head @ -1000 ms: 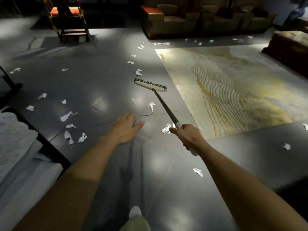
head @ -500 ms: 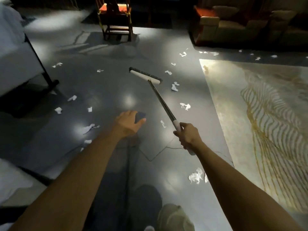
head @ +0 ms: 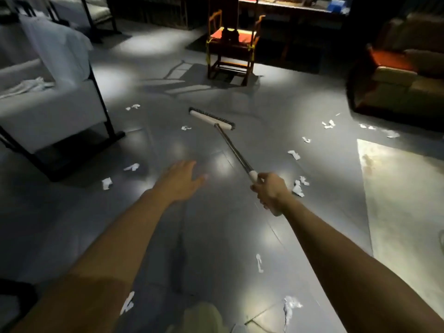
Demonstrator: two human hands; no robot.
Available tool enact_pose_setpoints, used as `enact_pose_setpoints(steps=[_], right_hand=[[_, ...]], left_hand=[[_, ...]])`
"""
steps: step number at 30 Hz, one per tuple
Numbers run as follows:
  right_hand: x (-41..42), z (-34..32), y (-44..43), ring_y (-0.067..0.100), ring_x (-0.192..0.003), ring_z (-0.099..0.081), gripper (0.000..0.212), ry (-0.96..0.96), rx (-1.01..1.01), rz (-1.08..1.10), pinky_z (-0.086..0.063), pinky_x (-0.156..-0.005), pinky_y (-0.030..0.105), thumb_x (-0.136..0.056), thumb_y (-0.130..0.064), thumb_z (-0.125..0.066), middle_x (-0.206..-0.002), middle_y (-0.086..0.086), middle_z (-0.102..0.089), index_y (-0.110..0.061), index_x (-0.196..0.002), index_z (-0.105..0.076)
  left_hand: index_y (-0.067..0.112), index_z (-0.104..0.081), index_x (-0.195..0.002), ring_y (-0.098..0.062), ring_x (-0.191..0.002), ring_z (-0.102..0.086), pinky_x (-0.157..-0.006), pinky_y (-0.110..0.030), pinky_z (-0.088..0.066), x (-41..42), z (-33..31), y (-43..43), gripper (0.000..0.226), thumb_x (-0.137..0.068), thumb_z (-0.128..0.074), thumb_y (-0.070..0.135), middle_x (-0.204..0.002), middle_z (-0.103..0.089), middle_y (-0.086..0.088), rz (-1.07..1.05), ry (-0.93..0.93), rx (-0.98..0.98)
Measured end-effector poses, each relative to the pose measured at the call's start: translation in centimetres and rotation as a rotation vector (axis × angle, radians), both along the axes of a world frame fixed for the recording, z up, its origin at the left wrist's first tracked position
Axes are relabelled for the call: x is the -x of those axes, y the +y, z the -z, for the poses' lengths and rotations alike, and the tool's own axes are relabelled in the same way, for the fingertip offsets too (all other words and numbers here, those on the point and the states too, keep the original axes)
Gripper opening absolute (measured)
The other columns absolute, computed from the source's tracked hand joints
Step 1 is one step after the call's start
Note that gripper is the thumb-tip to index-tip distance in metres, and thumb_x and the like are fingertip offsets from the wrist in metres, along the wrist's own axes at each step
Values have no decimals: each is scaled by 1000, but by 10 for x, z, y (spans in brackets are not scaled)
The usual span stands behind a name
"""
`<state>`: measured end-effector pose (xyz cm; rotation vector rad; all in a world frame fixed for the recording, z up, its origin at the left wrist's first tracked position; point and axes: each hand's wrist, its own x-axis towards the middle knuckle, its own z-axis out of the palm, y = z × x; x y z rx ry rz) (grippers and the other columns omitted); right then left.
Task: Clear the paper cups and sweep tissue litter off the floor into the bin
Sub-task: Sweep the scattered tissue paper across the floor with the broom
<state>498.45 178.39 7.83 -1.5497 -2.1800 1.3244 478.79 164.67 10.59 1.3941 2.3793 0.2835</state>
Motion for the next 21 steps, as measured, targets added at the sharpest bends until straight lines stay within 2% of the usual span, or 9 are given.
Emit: enact_pose_setpoints(steps=[3,6,9,12,18,21], right_hand=[[73,-3,75,28,-63,-55,27,21,34,-57,-47,-59,33,-92,-13,-57,-78,18,-59,4,-113,-60],[152,2,150,27,-62,-54,26,28,53,-90,-47,-55,34,-92,-12,-58,-84,20,-58,5,-112,-60],[235,5,230,21,-53,-50,24,18,90,-103,-43,-46,30,-93,-10,-56,-75,15,-57,7,-110,-60],[317,-6,307,20,-47,-49,23,2,95,-124,-42,-46,29,-91,-11,-59,-61,9,-53,6,-107,-62],[445,-30,452,20,-46,-45,25,33,86,-178,-40,-45,30,-92,-9,-58,-60,11,-51,7,-111,-59],[514,-27,532,20,-45,-43,24,49,78,-207,-38,-43,30,-94,-9,-56,-60,12,-49,8,-111,-57]], left_hand=[[11,-36,-143,-30,-132,-38,-109,-37,-30,67,6,50,63,-93,-45,50,-145,-40,-13,-129,10,-9],[12,-36,-143,-30,-133,-35,-110,-39,-29,137,19,112,64,-93,-43,52,-145,-38,-12,-218,0,30],[10,-35,-142,-29,-135,-33,-110,-37,-27,211,23,184,63,-94,-44,50,-147,-37,-13,-259,3,15],[8,-35,-142,-29,-136,-33,-112,-38,-26,289,18,255,66,-94,-44,51,-148,-36,-13,-274,-6,22],[8,-37,-141,-30,-134,-35,-111,-40,-29,437,-3,398,68,-92,-43,55,-146,-38,-14,-303,-22,36],[9,-41,-139,-29,-131,-41,-109,-37,-32,503,0,480,78,-85,-43,66,-142,-44,-13,-300,-47,6]])
